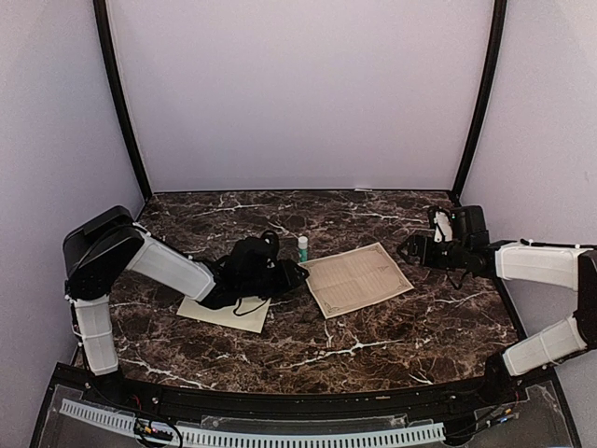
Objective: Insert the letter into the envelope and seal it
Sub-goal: Pick up the letter from the center of the board.
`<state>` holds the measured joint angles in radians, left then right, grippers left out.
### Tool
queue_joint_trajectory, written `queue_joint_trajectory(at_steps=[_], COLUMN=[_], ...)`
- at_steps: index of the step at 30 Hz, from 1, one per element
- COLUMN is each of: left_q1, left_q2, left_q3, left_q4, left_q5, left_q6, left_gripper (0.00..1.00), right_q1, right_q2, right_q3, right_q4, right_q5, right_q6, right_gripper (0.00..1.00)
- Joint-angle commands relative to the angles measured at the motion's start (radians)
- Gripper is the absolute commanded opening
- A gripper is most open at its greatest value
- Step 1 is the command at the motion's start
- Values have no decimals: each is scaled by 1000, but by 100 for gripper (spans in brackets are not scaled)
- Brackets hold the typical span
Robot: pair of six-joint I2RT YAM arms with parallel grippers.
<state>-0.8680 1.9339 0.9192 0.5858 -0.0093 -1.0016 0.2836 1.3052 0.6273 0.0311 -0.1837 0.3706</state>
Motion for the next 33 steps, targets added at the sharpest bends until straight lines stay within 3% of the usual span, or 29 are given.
queue_joint_trajectory(at_steps=[1,33], left_q1=[-5,-1], left_q2=[32,178], left_q3=[55,193], left_q4=[-12,-45], left_q5=[-15,-33], left_q6=[-4,1], left_gripper=[48,29], right_q1=[9,9], right_q2=[-6,-46], right_q3=[-5,12], right_q4=[36,2], right_q5=[17,52], right_q6=[-14,-16], right_gripper=[96,96])
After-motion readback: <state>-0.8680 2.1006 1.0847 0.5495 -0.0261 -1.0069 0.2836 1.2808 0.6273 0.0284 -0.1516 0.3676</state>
